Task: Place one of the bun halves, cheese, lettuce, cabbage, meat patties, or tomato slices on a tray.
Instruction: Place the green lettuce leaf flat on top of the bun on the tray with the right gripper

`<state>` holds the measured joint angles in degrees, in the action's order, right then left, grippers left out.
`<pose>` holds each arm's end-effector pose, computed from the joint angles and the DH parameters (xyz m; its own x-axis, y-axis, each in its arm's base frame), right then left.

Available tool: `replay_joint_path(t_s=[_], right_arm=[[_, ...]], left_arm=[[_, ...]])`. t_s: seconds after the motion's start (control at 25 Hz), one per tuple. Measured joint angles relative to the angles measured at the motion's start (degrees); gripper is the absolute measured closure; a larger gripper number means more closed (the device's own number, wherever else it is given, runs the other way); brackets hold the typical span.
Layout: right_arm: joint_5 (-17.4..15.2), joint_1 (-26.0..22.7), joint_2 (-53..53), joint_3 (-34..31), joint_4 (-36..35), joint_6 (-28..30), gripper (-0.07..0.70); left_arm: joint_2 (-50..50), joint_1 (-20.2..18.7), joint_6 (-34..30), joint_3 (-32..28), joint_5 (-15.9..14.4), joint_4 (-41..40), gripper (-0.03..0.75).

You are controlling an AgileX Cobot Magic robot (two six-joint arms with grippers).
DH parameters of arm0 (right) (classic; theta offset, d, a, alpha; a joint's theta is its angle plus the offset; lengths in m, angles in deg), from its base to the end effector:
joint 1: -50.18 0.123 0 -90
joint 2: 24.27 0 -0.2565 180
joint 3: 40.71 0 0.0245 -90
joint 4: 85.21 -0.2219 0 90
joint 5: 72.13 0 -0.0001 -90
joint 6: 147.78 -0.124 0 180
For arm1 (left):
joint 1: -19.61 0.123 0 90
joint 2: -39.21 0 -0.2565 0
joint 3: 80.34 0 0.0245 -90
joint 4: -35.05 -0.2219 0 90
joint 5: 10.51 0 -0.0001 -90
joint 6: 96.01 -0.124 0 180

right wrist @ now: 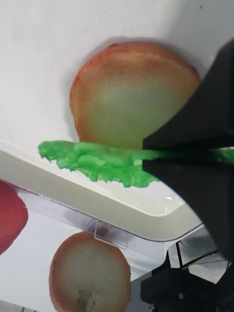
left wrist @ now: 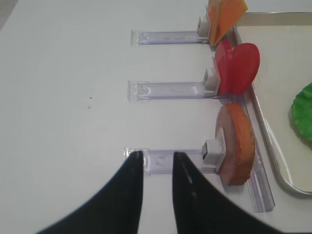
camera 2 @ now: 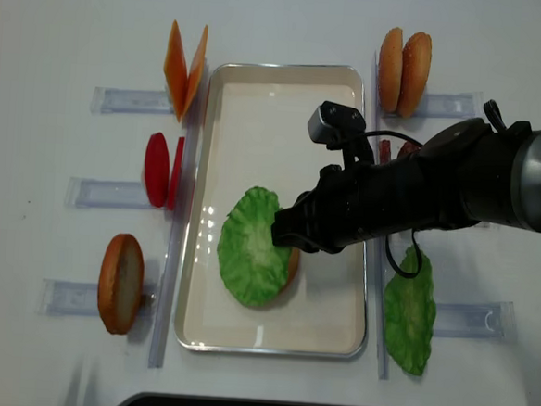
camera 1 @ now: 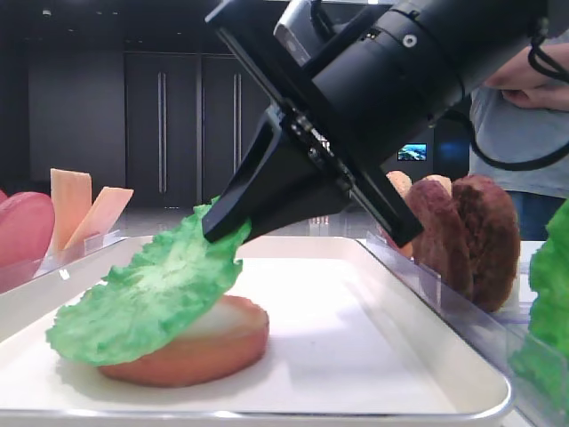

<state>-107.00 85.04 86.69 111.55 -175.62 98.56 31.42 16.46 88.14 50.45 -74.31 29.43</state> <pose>0.2254 0.2435 0.1359 -0.8794 -0.2033 -0.4306 -0.4608 0.5913 0.6618 0.0254 0.0095 0.2360 -0.5088 -0.0009 -0.8609 -0.0355 0.9992 0.0199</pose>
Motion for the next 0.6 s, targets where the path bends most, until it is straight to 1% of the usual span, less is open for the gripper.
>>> replay_joint_path(t_s=[0.12,0.2,0.28,0.52,0.6], right_arm=[[0.88,0.00,0.00,0.00,1.29,0.00,0.584],[1.13,0.00,0.00,0.00,1.85,0.00,0.540],[1.28,0.00,0.00,0.00,2.49,0.00,0.475],[1.28,0.00,0.00,0.00,3.87,0.00,0.207],[1.28,0.00,0.00,0.00,3.92,0.00,0.143]], left_arm=[[0.00,0.00,0.00,0.00,0.00,0.00,0.557],[0.00,0.00,0.00,0.00,0.00,0.00,0.557],[0.00,0.00,0.00,0.00,0.00,0.00,0.557],[0.00,0.00,0.00,0.00,0.00,0.00,0.557],[0.00,0.00,0.00,0.00,0.00,0.00,0.557]])
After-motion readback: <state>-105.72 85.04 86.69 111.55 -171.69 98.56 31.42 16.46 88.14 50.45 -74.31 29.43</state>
